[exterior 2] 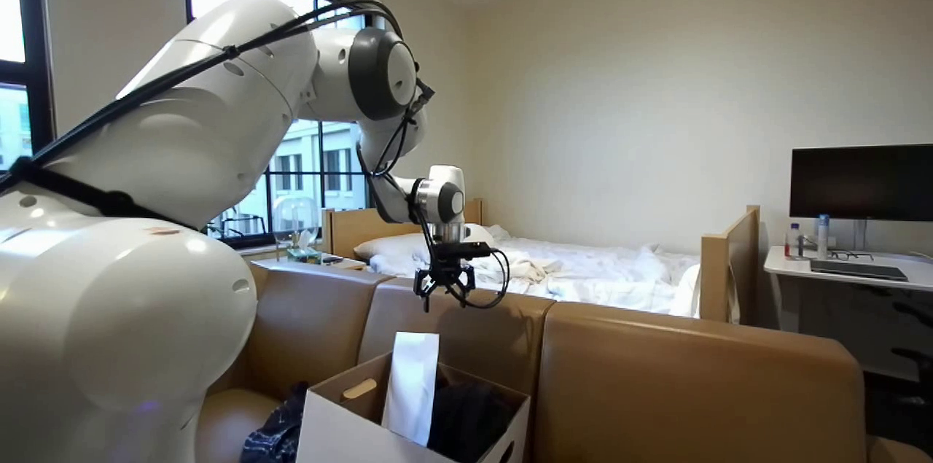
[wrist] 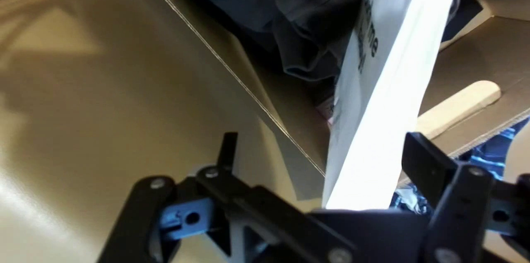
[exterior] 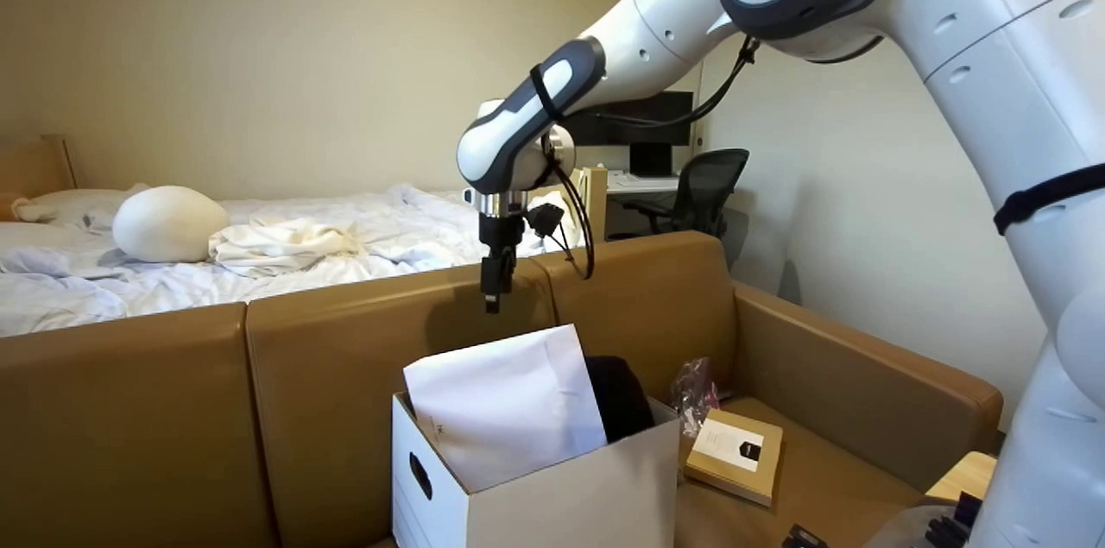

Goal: Remove the paper from the box

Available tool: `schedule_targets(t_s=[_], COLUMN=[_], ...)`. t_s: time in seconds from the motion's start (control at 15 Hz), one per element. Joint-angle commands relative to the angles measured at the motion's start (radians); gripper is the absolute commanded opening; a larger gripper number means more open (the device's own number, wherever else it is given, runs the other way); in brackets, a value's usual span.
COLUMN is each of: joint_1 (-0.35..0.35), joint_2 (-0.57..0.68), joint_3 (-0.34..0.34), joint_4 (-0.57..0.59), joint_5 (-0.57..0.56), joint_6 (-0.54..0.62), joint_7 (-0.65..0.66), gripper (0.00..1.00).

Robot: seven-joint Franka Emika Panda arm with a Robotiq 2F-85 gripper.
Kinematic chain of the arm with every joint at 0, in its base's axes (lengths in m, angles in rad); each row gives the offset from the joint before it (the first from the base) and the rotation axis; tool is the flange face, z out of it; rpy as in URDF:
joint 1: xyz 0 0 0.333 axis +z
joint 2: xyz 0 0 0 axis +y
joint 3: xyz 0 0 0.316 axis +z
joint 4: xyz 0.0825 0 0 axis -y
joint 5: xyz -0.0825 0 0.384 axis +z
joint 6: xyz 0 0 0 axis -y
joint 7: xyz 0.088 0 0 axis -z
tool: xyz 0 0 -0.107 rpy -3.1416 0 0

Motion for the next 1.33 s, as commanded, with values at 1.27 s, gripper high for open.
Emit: schedule_targets(t_s=[1.27], joint_1=[0.002], joint_2=[0.120], joint_3=[0.039], joint_4=[0.148], joint_5=[-0.081], joint_6=[-0.449], joint_7=[-0.017], gripper=[1.00])
